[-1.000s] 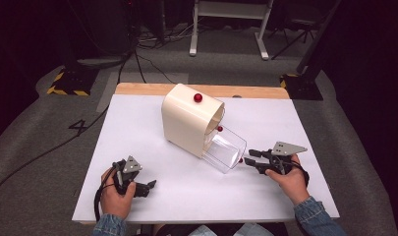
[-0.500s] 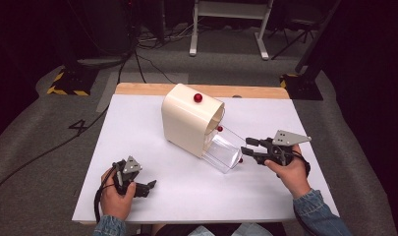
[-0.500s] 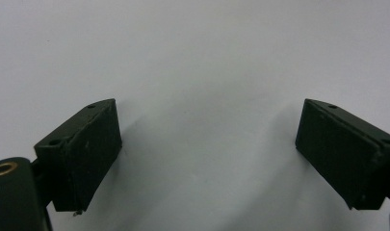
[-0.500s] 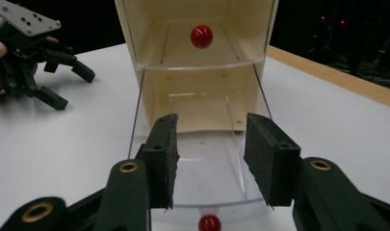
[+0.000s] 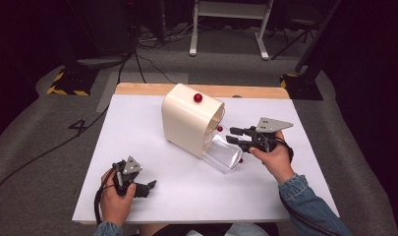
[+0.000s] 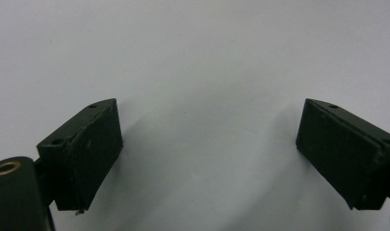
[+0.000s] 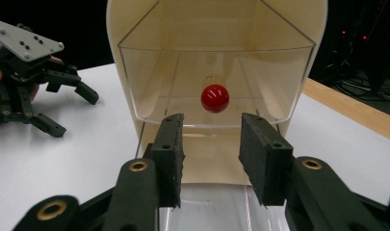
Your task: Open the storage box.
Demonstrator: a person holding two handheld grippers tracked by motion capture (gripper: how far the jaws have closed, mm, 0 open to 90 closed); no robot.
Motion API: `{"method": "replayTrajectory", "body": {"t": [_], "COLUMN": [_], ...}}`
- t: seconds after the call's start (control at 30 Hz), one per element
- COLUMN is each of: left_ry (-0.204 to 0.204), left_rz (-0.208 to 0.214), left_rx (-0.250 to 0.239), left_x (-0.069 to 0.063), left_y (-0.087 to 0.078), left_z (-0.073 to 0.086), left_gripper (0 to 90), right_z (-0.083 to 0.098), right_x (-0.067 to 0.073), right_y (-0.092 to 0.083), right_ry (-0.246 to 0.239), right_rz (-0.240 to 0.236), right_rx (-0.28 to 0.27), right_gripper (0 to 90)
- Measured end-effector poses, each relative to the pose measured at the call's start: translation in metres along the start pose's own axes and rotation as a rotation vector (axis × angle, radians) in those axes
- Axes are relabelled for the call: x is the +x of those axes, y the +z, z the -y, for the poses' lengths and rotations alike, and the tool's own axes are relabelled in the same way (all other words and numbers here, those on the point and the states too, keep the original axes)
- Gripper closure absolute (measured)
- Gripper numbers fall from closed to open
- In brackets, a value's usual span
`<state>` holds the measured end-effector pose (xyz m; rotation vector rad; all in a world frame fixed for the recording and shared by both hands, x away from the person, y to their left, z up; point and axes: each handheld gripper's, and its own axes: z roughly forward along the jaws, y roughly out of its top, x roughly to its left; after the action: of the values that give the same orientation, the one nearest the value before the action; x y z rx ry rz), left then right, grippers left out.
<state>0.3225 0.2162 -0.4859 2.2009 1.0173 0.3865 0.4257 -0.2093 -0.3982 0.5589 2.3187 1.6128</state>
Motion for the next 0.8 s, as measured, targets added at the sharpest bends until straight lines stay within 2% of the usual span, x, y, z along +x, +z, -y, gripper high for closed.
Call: {"method": "replayTrajectory", "body": {"t": [0.33, 0.4, 0.67, 0.8], "left_ry": [0.003, 0.0, 0.0, 0.0], "left_rz": [-0.005, -0.004, -0.003, -0.002], "left_rx": [-0.003, -0.004, -0.003, 0.0], "left_x": [0.0, -0.001, -0.001, 0.0], "left_y": [0.0, 0.0, 0.0, 0.0], "left_z": [0.0, 0.0, 0.0, 0.0], "left_gripper": [9.3, 9.3, 9.3, 9.2], "right_z": [-0.005, -0.005, -0.005, -0.003], "right_x": [-0.003, -0.002, -0.002, -0.001], "right_y": [0.022, 0.025, 0.025, 0.02], "right_ry": [-0.004, -0.012, -0.027, -0.026], "right_rz": [-0.009, 0.001, 0.013, 0.016], "right_rx": [-0.031, -0.035, -0.037, -0.033], "right_gripper": [68.8, 73.0, 74.1, 74.2]}}
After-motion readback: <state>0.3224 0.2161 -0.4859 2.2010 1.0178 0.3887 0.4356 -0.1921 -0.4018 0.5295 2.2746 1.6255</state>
